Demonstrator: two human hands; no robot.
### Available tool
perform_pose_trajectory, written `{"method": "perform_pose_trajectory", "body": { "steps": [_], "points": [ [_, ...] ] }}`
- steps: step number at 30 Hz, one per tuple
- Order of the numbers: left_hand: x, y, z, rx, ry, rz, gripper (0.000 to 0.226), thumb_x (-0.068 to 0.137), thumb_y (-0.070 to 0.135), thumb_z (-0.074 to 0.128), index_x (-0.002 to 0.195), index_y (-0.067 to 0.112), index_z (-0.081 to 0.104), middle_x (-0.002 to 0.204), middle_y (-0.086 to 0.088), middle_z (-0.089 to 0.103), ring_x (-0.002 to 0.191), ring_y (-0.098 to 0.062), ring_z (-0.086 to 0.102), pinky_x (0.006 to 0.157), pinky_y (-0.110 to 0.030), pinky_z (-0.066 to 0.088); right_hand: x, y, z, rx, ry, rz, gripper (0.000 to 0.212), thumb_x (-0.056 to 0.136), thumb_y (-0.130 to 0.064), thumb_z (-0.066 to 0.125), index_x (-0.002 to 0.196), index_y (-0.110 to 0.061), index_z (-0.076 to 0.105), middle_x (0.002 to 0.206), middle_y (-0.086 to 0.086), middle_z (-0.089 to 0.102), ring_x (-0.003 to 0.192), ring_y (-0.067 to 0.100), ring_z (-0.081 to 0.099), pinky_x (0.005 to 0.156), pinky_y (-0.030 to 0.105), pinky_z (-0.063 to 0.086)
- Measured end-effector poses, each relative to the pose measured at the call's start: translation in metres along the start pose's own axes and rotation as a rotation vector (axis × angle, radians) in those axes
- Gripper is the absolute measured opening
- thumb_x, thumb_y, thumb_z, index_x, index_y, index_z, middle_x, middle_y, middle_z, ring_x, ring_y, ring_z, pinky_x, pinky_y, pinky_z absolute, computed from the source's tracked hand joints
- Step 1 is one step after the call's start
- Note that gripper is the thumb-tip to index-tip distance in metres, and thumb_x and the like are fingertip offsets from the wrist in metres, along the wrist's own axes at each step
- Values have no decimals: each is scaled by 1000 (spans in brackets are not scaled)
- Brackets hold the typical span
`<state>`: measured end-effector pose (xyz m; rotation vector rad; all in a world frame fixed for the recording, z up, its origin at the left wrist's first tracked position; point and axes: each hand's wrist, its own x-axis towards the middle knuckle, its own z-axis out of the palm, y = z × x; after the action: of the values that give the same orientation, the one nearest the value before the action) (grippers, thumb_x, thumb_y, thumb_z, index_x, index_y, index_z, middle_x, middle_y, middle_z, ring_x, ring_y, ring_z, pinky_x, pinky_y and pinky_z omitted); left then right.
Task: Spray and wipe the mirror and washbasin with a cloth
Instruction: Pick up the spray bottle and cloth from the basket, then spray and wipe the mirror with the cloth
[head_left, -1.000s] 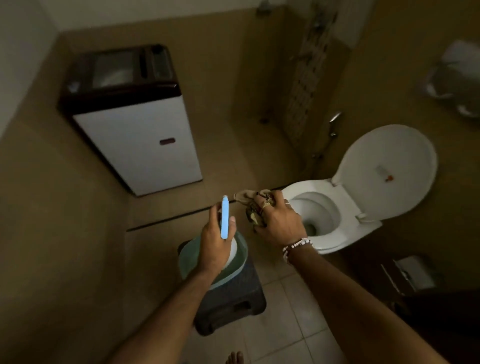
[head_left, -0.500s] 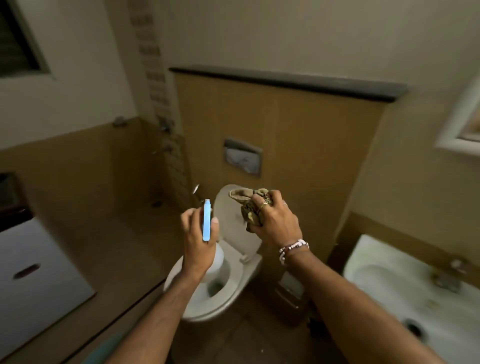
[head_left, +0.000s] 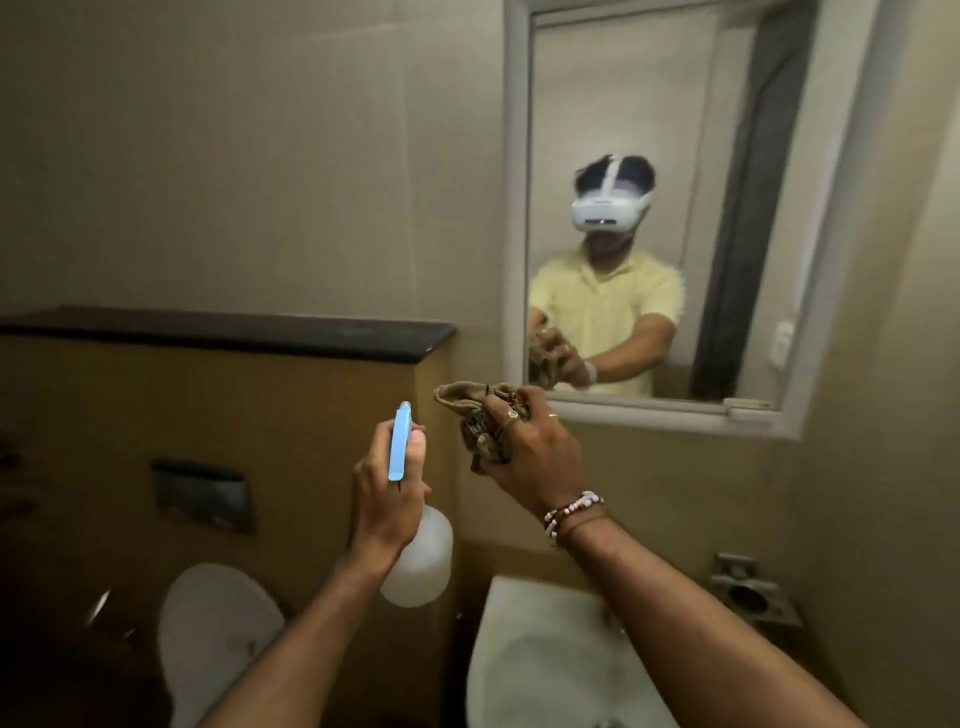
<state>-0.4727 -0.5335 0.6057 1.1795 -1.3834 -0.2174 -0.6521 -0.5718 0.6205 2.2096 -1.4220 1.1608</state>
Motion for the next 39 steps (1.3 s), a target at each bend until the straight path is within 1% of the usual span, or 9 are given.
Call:
{"method": "perform_pose_trajectory", "body": {
  "steps": [4, 8, 13, 16, 21, 26, 29, 32, 39],
  "points": [
    [48, 41, 50, -69, -13, 98, 38, 93, 54, 32, 104, 26, 56, 78, -2, 68, 50, -12, 67, 48, -45, 58, 28, 45, -34, -78, 126, 36, 66, 66, -40, 76, 127, -32, 52, 127, 7, 47, 89, 32, 61, 53, 39, 56],
    [92, 82, 80, -146, -32, 227, 17, 101, 39, 37, 104, 30, 51, 85, -7, 70, 52, -15, 67, 44, -36, 57, 61, 77, -63, -155, 269, 33, 64, 71, -35, 75, 129, -30, 49, 134, 10, 40, 107, 34, 56, 58, 41, 60],
    [135, 116, 93, -220, -46, 332, 61, 88, 57, 24, 105, 9, 60, 81, -16, 64, 58, -29, 64, 50, -46, 56, 97, 98, -96, -199, 397, 73, 79, 64, -37, 86, 131, -31, 45, 131, 9, 41, 96, 37, 61, 64, 42, 60],
    [150, 128, 94, -236, -41, 385, 61, 89, 55, 24, 105, 9, 59, 82, -17, 65, 59, -31, 65, 51, -47, 57, 108, 102, -109, -232, 459, 65, 76, 65, -34, 87, 130, -27, 48, 128, 9, 40, 89, 36, 63, 62, 40, 60],
    [164, 129, 99, -287, -64, 364, 48, 95, 46, 31, 107, 10, 60, 80, -15, 66, 56, -27, 66, 50, -45, 59, 116, 101, -112, -289, 486, 105, 74, 66, -37, 85, 129, -30, 46, 128, 11, 41, 87, 37, 63, 60, 42, 60],
    [163, 125, 101, -305, -91, 327, 40, 94, 45, 32, 102, 15, 58, 75, -13, 65, 57, -27, 67, 46, -31, 56, 117, 102, -106, -288, 498, 111, 74, 67, -35, 84, 130, -30, 46, 129, 11, 43, 88, 36, 62, 59, 44, 60],
    [170, 132, 102, -315, -67, 331, 36, 98, 43, 35, 97, 15, 58, 74, -11, 65, 57, -24, 67, 46, -31, 58, 125, 104, -111, -293, 526, 121, 74, 66, -36, 85, 129, -29, 47, 129, 11, 44, 87, 35, 63, 59, 40, 59],
    [178, 141, 102, -295, -32, 357, 28, 103, 37, 38, 93, 17, 56, 71, -6, 63, 55, -20, 67, 45, -20, 54, 134, 106, -120, -321, 545, 120, 72, 67, -39, 83, 129, -28, 49, 127, 12, 45, 86, 34, 63, 57, 37, 58],
    [182, 158, 105, -267, -32, 353, 28, 103, 36, 38, 93, 17, 56, 72, -7, 65, 58, -22, 68, 45, -21, 53, 144, 113, -118, -415, 524, 141, 69, 69, -38, 81, 130, -24, 53, 129, 12, 43, 99, 33, 57, 62, 41, 59]
  ]
}}
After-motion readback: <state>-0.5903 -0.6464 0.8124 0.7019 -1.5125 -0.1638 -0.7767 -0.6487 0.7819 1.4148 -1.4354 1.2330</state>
